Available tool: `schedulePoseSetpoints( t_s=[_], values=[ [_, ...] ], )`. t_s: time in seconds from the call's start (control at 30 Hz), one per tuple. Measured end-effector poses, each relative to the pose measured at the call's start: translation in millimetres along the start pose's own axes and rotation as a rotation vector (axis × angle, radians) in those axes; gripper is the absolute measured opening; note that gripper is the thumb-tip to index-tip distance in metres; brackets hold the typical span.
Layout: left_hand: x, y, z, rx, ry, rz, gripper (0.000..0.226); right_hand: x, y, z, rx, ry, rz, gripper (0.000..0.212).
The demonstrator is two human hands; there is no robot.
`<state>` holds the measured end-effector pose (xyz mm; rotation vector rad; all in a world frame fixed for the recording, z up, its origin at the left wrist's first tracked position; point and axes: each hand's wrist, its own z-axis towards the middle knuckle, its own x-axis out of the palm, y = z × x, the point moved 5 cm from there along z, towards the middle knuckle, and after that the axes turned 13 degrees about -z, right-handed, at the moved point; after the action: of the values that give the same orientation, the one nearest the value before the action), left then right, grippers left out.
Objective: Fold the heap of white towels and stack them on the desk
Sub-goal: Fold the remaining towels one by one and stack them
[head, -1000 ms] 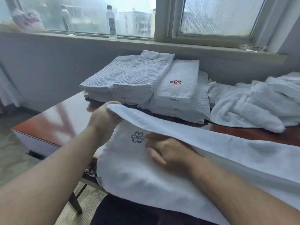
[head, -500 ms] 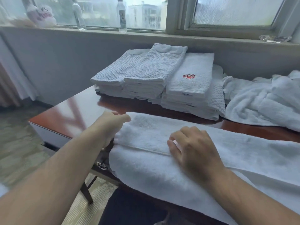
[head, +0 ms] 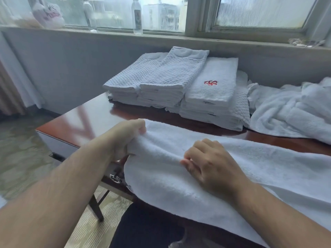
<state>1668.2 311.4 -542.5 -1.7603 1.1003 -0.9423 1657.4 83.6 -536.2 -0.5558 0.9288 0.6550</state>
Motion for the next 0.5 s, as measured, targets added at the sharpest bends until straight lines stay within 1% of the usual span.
schedulePoseSetpoints(
  t_s=[0.07,0.1,0.17,0.2,0.23,0.27,0.3,0.37,0.43,0.5],
  values=[
    [-3.4,0.1,-1.6,0.001,-0.03,0.066,0.014,-1.1,2.4,-1.5,-0.005,0.117,-0.039,0.045],
    [-6.6,-1.1,-1.5,0.041,-0.073,0.18,0.021,-1.6,1.1,-2.2,0.035,0.168,-0.038,0.051],
    [-9.6,-4.7,-4.4,0.206,-0.194,0.557,0.041,-2.1,-5.3,-3.5,0.171,0.283,-0.042,0.065],
    [-7.5,-4.4,-7.6,0.302,-0.251,0.728,0.057,-1.8,-9.6,-5.1,0.242,0.347,-0.072,0.071],
    [-2.8,-2.1,-11.7,0.372,-0.273,0.839,0.072,0.2,-14.9,-7.8,0.302,0.411,-0.113,0.076],
    [2.3,3.1,-12.8,0.419,-0.264,0.914,0.079,3.9,-20.4,-11.3,0.348,0.49,-0.139,0.082],
    [9.1,10.3,-12.5,0.44,-0.236,0.978,0.079,8.2,-24.5,-15.6,0.384,0.583,-0.136,0.087],
    [17.2,29.2,-3.5,0.402,-0.171,1.123,0.071,16.5,-28.9,-23.2,0.408,0.723,-0.086,0.09],
    [20.1,38.2,6.0,0.424,-0.164,1.238,0.07,22.9,-32.0,-26.2,0.403,0.734,-0.044,0.09],
    [20.8,35.5,17.3,0.47,-0.166,1.245,0.074,28.7,-36.6,-25.7,0.417,0.696,-0.038,0.091]
  ],
)
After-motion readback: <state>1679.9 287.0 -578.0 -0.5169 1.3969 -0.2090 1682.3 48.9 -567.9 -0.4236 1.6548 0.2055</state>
